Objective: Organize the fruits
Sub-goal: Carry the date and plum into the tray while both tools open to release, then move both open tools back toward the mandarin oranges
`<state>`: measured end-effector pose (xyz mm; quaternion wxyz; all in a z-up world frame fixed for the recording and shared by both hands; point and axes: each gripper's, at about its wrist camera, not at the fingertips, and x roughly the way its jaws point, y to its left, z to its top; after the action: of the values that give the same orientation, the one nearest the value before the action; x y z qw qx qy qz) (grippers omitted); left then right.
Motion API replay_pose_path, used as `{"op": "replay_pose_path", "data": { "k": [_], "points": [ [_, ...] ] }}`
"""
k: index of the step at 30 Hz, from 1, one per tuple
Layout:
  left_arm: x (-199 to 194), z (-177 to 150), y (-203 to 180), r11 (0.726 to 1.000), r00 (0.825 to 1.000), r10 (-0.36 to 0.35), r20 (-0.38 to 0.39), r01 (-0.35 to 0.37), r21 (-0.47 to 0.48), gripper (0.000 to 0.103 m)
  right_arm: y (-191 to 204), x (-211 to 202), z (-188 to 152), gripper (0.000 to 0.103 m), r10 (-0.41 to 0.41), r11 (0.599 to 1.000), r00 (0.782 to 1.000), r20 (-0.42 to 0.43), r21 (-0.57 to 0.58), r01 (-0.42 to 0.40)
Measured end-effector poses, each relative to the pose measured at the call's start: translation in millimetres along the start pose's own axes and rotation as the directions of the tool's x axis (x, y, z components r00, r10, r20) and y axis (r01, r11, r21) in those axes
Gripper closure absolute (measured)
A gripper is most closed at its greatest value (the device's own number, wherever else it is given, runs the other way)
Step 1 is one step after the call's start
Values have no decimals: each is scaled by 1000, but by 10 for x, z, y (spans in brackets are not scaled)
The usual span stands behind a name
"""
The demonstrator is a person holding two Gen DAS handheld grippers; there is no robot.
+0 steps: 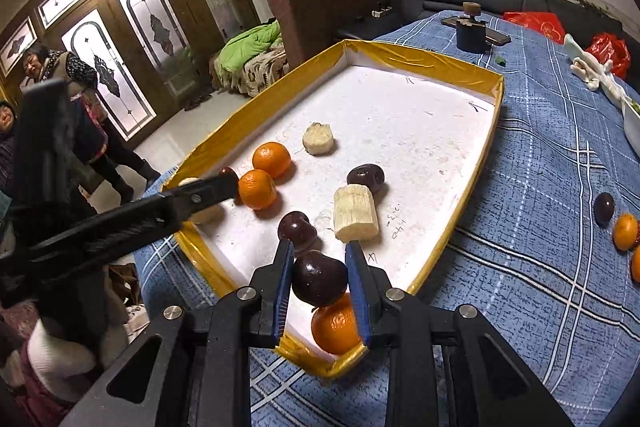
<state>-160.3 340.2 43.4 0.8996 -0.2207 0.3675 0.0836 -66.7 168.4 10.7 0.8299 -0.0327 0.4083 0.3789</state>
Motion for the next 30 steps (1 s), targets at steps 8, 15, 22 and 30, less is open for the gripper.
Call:
{"op": "replay_pose_path", "data": {
  "k": [8,15,22,30],
  "points": [
    [-197,24,-81,1000,999,-19,37,19,0,42,-94,-65,41,55,37,998,998,51,56,-40],
    [-293,10,-277,999,999,-28,45,26,33,32,-238,-299,32,51,26,994,995,99,99,-36],
    [-339,-90,-636,988,996,47,74,-58,145,16,-467,-532,-93,49,-5,990,992,125,138,-13],
    [-354,-223,-986,969,997,33,65,-48,242,16,-875,-670,-299,47,-45,970,993,111,243,16]
  ]
}}
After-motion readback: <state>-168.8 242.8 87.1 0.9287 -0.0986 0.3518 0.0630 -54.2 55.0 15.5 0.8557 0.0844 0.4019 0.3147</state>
